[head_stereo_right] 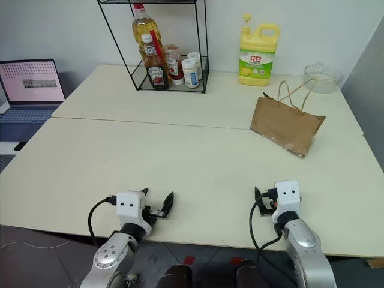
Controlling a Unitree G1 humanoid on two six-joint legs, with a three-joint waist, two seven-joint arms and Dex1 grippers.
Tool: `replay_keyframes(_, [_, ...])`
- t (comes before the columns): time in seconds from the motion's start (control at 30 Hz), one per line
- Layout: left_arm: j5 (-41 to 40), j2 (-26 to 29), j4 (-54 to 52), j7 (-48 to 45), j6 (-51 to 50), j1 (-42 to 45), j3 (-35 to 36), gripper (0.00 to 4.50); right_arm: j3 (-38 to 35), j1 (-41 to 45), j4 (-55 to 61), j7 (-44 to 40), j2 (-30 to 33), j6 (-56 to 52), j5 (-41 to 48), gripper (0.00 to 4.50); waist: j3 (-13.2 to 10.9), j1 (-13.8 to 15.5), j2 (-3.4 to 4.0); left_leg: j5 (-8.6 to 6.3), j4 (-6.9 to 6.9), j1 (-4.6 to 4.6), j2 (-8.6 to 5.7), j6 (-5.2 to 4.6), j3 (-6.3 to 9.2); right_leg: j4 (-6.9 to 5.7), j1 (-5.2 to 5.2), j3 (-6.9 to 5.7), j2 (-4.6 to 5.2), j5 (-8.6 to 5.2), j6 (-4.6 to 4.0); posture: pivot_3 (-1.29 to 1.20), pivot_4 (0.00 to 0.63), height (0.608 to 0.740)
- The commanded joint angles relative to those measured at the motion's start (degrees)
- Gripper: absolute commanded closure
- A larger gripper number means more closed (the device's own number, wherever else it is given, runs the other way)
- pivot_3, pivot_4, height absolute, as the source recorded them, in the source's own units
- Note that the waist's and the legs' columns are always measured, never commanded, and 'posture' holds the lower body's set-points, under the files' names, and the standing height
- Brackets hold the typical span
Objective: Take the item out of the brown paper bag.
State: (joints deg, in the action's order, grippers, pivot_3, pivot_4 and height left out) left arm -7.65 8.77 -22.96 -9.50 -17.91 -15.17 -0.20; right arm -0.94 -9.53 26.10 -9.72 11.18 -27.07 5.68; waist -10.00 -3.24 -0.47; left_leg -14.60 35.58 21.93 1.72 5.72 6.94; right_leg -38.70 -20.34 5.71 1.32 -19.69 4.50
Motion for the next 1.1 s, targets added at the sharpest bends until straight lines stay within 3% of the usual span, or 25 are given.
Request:
replay_keyframes(0.03, [-0.5,0.6,2.0,0.3,-3.0,0.4,2.0,0.0,-0.8,0.3,3.6,-1.0,1.5,1.8,-0.1,0.02,0.0,0.0,0.01,0.0,0.0,0.0,0.0,0.0,0.0,0.0,0.0,0.0,0.0,0.0,0.0,0.0,0.15,0.74])
replay_keyframes(0.17, [-2.1,4.3,0.0,-2.6,-6.4,4.4,3.6,0.0,-3.9,3.5,6.4,-1.7,4.0,-1.3,1.6,0.02,-0.2,0.0,0.01,0.0,0.0,0.0,0.0,0.0,0.0,-0.02,0.0,-0.01,0.0,0.0,0.01,0.0,0.15,0.74])
replay_keyframes(0.3, [-6.1,11.6,-1.6,-9.6,-12.0,13.4,4.6,0.0,-8.1,10.4,8.7,-1.6,6.0,-6.9,4.3,0.02,-0.7,0.0,-0.38,0.07,0.02,0.11,0.0,0.09,0.09,-0.22,-0.17,-0.06,-0.07,0.03,0.02,0.0,0.15,0.74])
replay_keyframes(0.5, [-17.4,23.1,2.1,-26.5,-21.3,35.1,4.5,0.0,-14.8,25.7,4.7,-2.8,12.7,-14.3,8.0,0.02,-0.8,0.4,-0.49,0.27,0.21,1.11,-0.02,0.4,0.21,-0.31,-0.99,-0.25,-0.07,0.22,-0.22,0.0,0.15,0.74])
replay_keyframes(0.67, [-24.1,29.7,6.8,-39.5,-24.6,47.4,3.8,0.0,-15.7,35.0,-3.4,-6.5,19.1,-16.6,9.8,0.02,-0.9,0.2,-0.47,0.26,0.04,1.09,-0.02,0.39,0.11,-0.25,-1.0,-0.23,-0.03,0.21,-0.26,0.0,0.15,0.74])
replay_keyframes(0.87, [-26.3,32.4,11.7,-46.8,-25.1,56.2,2.9,0.0,-15.0,44.4,-15.2,-9.7,23.7,-18.2,10.8,0.02,-1.0,-0.1,-0.42,0.26,-0.1,1.15,-0.02,0.38,0.04,-0.24,-1.14,-0.2,-0.02,0.2,-0.29,0.0,0.15,0.74])
replay_keyframes(1.1, [-22.8,30.7,15.9,-45.2,-22.1,60.1,1.7,0.0,-12.8,55.8,-32.6,-13.3,26.5,-18.5,10.8,0.02,-1.0,-0.1,-0.39,0.26,0.1,1.13,-0.02,0.37,0.04,-0.32,-1.09,-0.19,-0.02,0.2,-0.29,0.0,0.15,0.74])
